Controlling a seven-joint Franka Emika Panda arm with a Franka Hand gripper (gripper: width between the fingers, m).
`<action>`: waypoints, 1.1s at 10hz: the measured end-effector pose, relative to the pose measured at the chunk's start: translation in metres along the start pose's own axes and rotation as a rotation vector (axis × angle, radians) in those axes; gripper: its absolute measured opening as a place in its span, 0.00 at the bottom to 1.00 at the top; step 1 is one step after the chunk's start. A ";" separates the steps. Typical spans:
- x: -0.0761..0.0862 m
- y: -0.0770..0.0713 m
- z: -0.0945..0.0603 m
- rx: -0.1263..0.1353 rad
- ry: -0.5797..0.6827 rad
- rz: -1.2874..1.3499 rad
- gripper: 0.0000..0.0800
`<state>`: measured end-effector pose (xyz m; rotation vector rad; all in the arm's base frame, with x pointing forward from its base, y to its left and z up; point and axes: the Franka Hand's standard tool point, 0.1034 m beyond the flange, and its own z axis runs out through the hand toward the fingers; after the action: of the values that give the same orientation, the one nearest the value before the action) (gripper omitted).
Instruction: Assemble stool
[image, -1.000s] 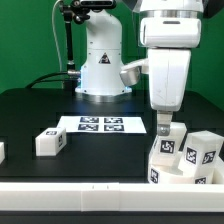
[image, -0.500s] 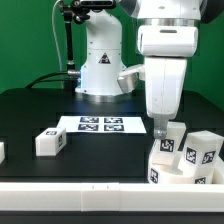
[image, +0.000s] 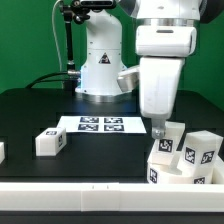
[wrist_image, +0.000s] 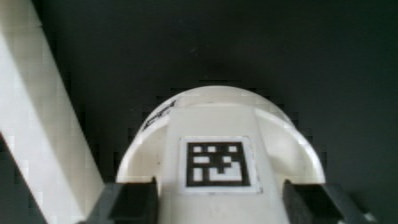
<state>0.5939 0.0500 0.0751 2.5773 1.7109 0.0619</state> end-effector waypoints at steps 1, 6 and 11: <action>0.000 0.000 0.000 0.001 0.001 0.092 0.42; 0.002 -0.004 0.001 0.029 0.014 0.668 0.42; 0.003 -0.004 0.001 0.024 0.018 1.023 0.42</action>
Offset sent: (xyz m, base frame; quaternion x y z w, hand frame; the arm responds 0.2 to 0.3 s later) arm -0.0085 0.0027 -0.0011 0.0593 0.0064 0.3081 0.9495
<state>0.5919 0.0542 0.0735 3.1376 0.2352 0.0939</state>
